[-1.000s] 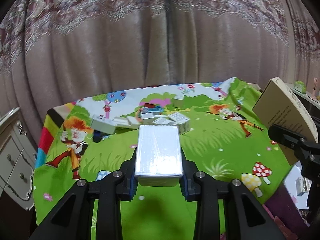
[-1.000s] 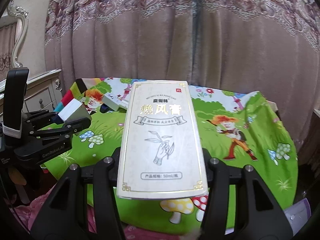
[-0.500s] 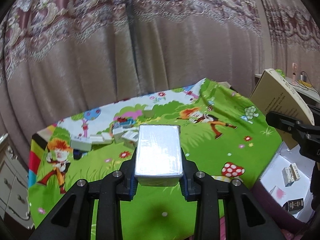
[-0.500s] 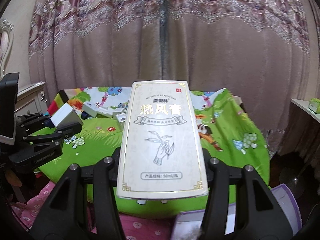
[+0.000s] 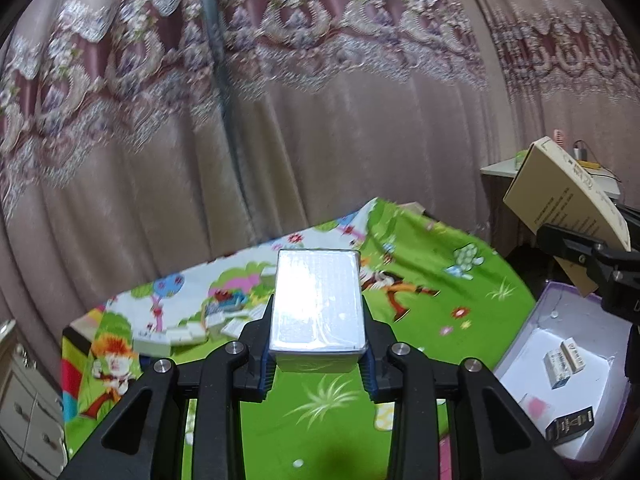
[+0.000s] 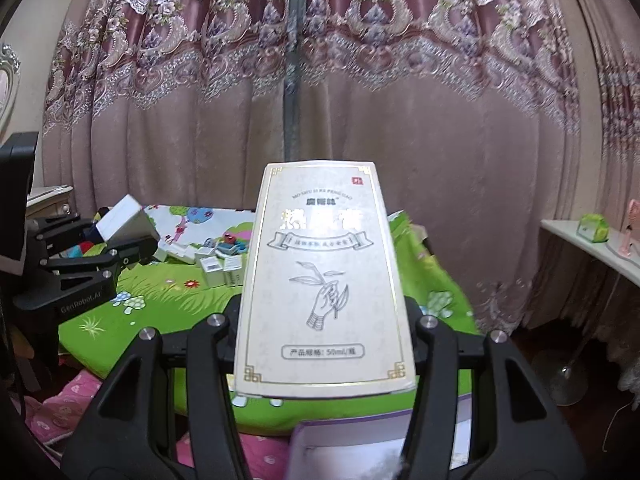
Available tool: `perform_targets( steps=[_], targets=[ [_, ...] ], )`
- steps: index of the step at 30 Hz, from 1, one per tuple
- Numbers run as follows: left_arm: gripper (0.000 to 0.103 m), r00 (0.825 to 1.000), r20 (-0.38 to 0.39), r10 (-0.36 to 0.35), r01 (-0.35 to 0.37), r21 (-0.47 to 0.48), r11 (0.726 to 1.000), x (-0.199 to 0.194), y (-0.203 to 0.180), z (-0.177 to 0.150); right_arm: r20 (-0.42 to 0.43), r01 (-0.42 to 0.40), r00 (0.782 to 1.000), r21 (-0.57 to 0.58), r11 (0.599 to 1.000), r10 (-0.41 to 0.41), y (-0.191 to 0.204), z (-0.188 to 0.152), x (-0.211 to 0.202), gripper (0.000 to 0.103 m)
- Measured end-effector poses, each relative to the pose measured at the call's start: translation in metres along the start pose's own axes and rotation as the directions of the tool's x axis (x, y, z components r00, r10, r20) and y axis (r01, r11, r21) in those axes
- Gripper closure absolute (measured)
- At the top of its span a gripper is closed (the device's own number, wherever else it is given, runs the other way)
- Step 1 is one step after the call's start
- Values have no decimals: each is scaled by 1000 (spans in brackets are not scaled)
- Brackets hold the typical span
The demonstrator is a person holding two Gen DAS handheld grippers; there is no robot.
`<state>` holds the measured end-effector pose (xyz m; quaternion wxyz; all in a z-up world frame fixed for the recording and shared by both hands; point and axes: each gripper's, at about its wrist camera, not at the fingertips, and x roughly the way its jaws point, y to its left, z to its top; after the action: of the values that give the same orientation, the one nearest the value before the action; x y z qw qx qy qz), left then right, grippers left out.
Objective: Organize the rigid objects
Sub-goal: 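Lift both held boxes and carry them over the purple-rimmed bin, then open both grippers to drop the boxes into the bin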
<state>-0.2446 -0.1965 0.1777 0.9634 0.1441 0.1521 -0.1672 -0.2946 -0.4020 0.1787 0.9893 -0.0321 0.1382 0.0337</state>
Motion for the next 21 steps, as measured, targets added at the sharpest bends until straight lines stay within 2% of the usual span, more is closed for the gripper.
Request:
perform_targets(
  steps=[4, 8, 10, 12, 14, 16, 17, 18, 19, 21],
  targets=[
    [68, 999, 19, -50, 50, 39, 998, 0, -23, 10, 5, 46, 999, -11, 999, -46, -15, -2, -15, 48],
    [68, 991, 8, -130, 129, 91, 987, 5, -55, 16, -18, 102, 995, 2, 995, -102, -35, -12, -29, 48],
    [68, 985, -4, -172, 171, 133, 976, 9, -76, 18, -38, 129, 991, 4, 992, -129, -45, -18, -35, 48],
    [68, 970, -43, -238, 242, 161, 957, 14, -97, 17, -69, 166, 984, 0, 986, -166, -57, -26, -41, 48],
    [68, 944, -108, -313, 328, 164, 930, 24, -120, 14, -113, 211, 971, -10, 977, -211, -70, -36, -46, 48],
    [68, 902, -196, -384, 418, 174, 892, 35, -145, 7, -157, 253, 955, -28, 967, -254, -81, -46, -50, 48],
    [68, 870, -256, -422, 471, 173, 865, 42, -160, 1, -205, 264, 942, -40, 964, -266, -89, -53, -50, 48],
    [68, 848, -295, -441, 500, 168, 850, 46, -169, -4, -241, 280, 928, -52, 959, -284, -95, -60, -50, 48],
    [68, 813, -357, -460, 537, 154, 830, 55, -181, -11, -270, 296, 914, -59, 953, -301, -101, -65, -50, 48],
    [68, 769, -429, -474, 570, 124, 812, 68, -195, -22, -350, 309, 885, -48, 950, -306, -115, -78, -47, 48]
  ],
)
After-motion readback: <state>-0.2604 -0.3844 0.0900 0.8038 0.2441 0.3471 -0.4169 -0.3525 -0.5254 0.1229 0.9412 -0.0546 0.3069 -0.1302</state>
